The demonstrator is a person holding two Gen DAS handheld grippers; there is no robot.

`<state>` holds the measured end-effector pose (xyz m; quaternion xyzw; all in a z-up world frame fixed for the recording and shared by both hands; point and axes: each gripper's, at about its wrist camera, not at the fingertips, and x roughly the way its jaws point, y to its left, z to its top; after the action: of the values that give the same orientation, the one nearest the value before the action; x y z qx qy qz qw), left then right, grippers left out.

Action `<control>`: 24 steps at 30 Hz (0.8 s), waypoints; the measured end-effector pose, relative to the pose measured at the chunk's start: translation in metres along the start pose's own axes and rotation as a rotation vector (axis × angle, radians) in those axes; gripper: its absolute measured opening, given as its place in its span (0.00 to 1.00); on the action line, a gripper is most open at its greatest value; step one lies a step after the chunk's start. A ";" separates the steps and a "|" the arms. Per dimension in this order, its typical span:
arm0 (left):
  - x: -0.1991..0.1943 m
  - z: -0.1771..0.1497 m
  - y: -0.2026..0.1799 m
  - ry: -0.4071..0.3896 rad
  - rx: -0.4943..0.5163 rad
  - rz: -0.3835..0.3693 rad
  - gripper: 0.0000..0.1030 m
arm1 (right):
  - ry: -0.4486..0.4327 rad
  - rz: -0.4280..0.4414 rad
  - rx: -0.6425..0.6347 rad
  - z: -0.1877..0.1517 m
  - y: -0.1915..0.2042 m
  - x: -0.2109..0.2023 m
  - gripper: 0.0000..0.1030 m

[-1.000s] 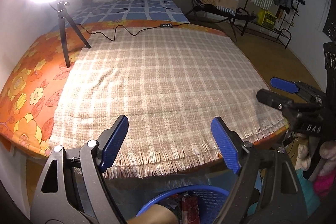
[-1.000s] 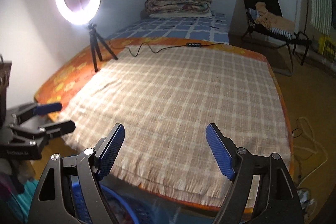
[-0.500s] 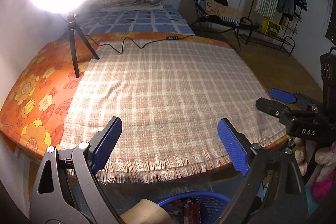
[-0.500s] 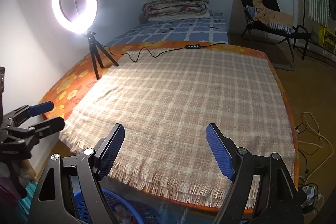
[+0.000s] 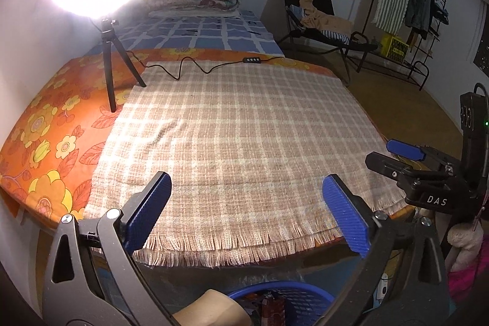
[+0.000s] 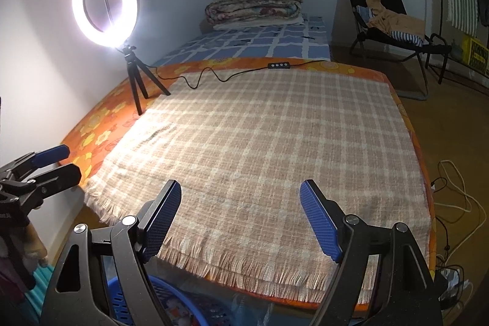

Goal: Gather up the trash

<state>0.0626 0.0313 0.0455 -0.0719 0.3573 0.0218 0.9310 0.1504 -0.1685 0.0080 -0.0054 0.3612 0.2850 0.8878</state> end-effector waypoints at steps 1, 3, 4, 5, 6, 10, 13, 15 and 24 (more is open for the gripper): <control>0.000 0.000 0.000 0.001 -0.001 0.001 0.98 | 0.001 -0.001 0.000 0.000 0.000 0.000 0.78; 0.001 0.000 -0.001 0.003 -0.003 0.001 0.98 | 0.003 0.001 0.002 -0.001 -0.001 0.001 0.78; 0.001 0.000 -0.001 0.004 -0.003 0.001 0.98 | 0.004 0.002 0.003 -0.001 -0.002 0.001 0.78; 0.001 0.000 -0.001 0.003 -0.002 0.001 0.98 | 0.004 0.002 0.003 -0.001 -0.002 0.001 0.78; 0.001 0.000 -0.002 0.002 -0.002 0.002 0.98 | 0.004 0.003 0.003 -0.001 -0.002 0.001 0.78; 0.001 0.000 -0.001 0.003 -0.004 0.003 0.98 | 0.007 0.008 0.003 -0.002 -0.002 0.002 0.78; 0.001 0.000 -0.002 0.005 -0.007 0.004 0.98 | 0.010 0.010 0.000 -0.003 -0.001 0.003 0.78; 0.001 0.000 -0.002 0.005 -0.007 0.005 0.98 | 0.009 0.010 -0.001 -0.004 -0.001 0.002 0.78; 0.001 -0.001 -0.002 0.005 -0.003 0.004 0.98 | 0.010 0.010 0.005 -0.004 -0.002 0.001 0.78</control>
<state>0.0633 0.0295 0.0443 -0.0729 0.3598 0.0239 0.9299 0.1495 -0.1702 0.0039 -0.0029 0.3665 0.2886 0.8845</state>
